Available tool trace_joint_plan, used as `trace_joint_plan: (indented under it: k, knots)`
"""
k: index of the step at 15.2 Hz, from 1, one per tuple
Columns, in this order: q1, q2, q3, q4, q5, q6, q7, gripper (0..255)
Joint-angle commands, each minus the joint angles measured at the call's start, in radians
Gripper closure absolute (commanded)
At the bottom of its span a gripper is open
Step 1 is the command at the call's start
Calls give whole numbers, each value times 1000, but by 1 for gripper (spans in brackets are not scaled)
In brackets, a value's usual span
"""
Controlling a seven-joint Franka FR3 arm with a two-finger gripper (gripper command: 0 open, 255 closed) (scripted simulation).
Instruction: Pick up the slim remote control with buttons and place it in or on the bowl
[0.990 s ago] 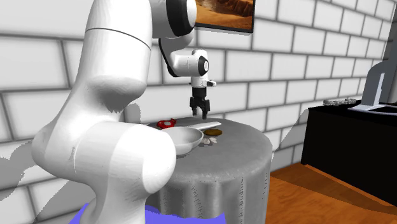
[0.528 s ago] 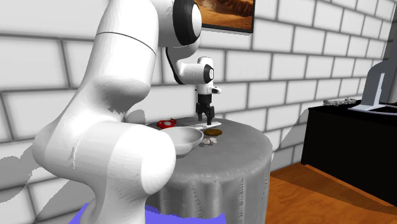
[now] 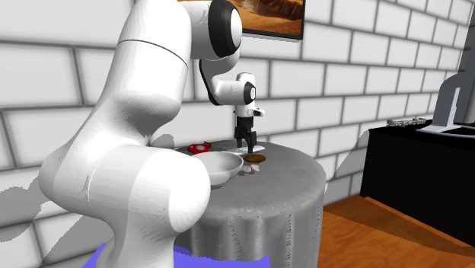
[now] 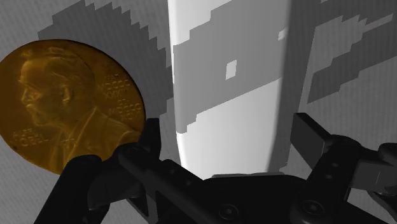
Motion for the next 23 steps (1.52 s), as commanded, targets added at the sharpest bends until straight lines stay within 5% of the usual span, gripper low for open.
trace_joint_plan:
  k: [1,2,3,12,23]
  knots:
    - [0,0,0,0,0,1,0,0]
    - [0,0,0,0,0,1,0,0]
    - [0,0,0,0,0,1,0,255]
    - [0,0,0,0,0,1,0,255]
    - [0,-59,0,64,1,-122,-1,255]
